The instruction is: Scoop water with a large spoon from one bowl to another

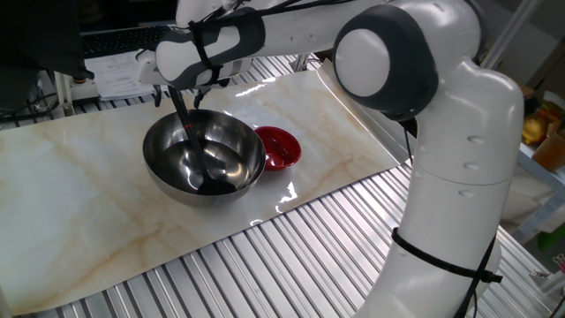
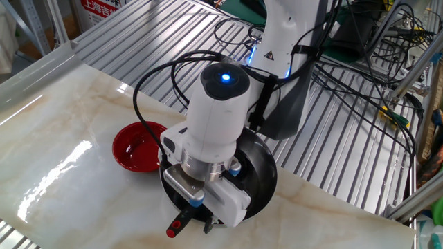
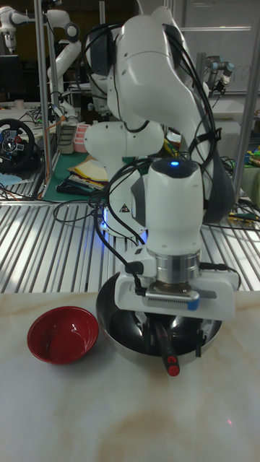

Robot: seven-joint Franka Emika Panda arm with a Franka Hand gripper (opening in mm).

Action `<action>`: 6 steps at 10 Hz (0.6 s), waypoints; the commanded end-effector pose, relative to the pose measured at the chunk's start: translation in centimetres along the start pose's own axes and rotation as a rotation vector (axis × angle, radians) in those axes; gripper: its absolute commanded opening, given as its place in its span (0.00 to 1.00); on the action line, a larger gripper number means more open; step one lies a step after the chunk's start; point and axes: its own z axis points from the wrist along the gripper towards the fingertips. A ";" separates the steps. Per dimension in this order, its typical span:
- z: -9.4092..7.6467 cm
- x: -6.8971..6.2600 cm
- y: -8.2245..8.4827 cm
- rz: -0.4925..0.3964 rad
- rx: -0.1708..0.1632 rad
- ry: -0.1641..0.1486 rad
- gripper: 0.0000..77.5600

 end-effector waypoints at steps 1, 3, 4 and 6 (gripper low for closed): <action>0.7 -1.2 0.3 -0.046 0.010 -0.019 1.00; 1.1 -1.5 0.3 -0.052 0.009 -0.023 1.00; 1.1 -1.6 0.3 -0.052 0.009 -0.023 1.00; 1.4 -2.0 0.5 -0.055 0.004 -0.022 1.00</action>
